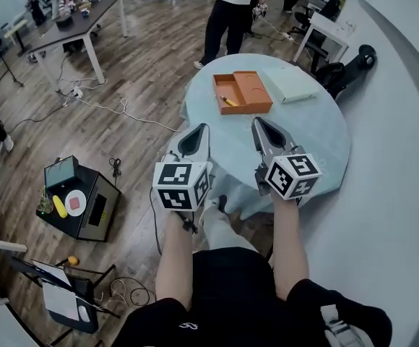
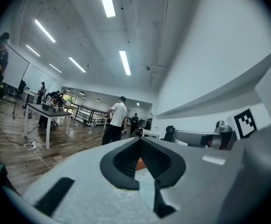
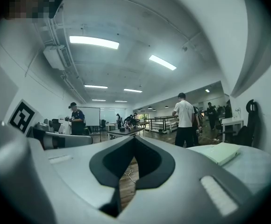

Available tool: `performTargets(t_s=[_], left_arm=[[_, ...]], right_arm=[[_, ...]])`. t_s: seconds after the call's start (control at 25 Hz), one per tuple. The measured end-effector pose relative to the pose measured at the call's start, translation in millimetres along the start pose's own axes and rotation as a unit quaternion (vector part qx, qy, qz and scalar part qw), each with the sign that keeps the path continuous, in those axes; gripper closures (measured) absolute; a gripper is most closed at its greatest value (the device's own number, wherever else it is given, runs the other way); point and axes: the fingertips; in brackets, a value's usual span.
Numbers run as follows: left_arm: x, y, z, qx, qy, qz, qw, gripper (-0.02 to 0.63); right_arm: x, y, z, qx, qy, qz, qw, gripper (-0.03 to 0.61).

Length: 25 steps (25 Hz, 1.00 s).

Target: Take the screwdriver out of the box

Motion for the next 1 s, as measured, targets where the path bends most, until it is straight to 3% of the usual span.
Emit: performTargets(t_s=[0.12,0.24,0.36,0.52,0.72,1.0], left_arm=[[11.3,27.1,-31.5,-0.018,-0.011,-0.017,0.9997,0.612],[23.1,51.8,-74.7,-0.064,-0.035,-0.041,0.9964,0.612],[35.3,84.2,-97.2,-0.084,-0.030,-0.061,0.9941,0.612],[56.5,152.8,-117.5,-0.082,-0.024,-0.092,0.9921,0.612],[79.4,248.4,-143.8,-0.059,-0.027,-0.128,0.9896,0.612],[93.6,346.0,-143.2,-0.039,-0.024,-0.154,0.9870,0.612]], right_arm=[[8.9,34.7,18.8,-0.002,0.009,-0.009,1.000,0.567],[13.5,70.7,38.8,-0.007,0.014,-0.019,1.000,0.566],[18.5,106.3,66.9,-0.002,0.029,-0.026,0.999,0.566],[13.4,159.8,114.9,0.005,0.031,-0.023,0.999,0.566],[41.2,221.3,192.5,0.042,0.065,-0.042,0.996,0.566],[50.2,262.6,281.6,0.069,0.093,-0.054,0.992,0.566]])
Point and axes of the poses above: the fingertips, and each gripper's own axes: y forward along the fingers, z to its right, x out of its underside, and after that the axes turned 3 degrees about y, right-handed
